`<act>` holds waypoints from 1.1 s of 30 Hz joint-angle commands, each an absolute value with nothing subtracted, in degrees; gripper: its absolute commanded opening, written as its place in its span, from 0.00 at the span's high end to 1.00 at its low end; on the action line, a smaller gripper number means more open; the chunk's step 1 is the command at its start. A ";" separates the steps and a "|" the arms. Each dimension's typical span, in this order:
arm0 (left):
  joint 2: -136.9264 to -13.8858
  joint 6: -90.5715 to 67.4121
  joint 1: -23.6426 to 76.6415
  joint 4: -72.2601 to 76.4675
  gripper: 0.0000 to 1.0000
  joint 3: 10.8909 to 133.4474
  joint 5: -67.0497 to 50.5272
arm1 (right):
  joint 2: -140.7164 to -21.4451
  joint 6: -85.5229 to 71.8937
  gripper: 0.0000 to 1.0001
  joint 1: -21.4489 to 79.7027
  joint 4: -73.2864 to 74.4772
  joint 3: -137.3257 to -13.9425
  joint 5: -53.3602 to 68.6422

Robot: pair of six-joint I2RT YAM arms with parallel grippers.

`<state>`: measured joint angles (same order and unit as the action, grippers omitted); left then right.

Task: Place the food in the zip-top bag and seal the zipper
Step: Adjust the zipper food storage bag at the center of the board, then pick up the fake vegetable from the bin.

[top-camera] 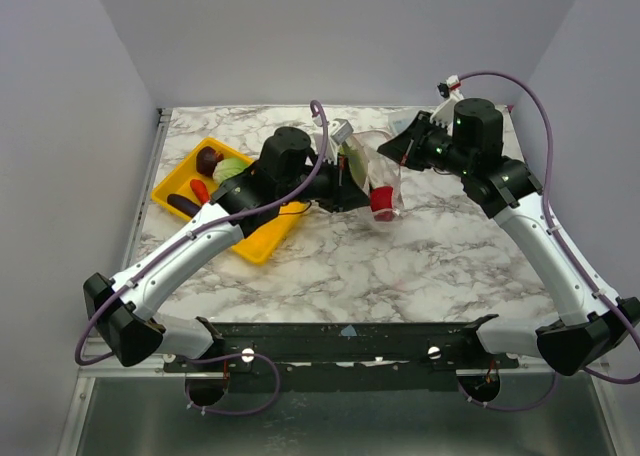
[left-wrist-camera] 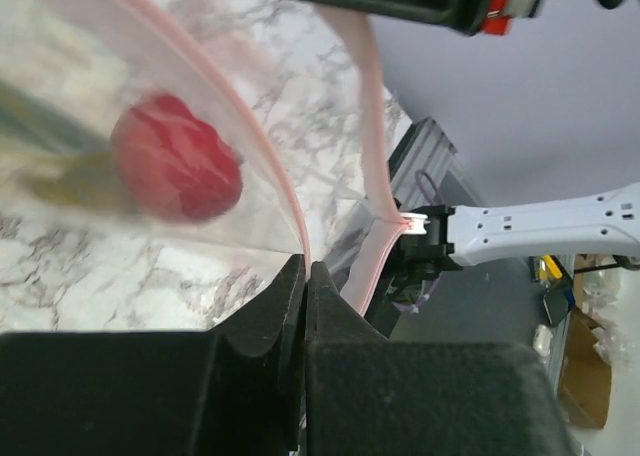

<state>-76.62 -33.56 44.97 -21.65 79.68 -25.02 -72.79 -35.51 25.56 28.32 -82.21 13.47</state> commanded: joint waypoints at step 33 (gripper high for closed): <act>-60.47 -39.18 5.46 -26.40 0.10 56.62 11.35 | -69.05 -32.79 1.00 25.83 24.53 -78.32 7.06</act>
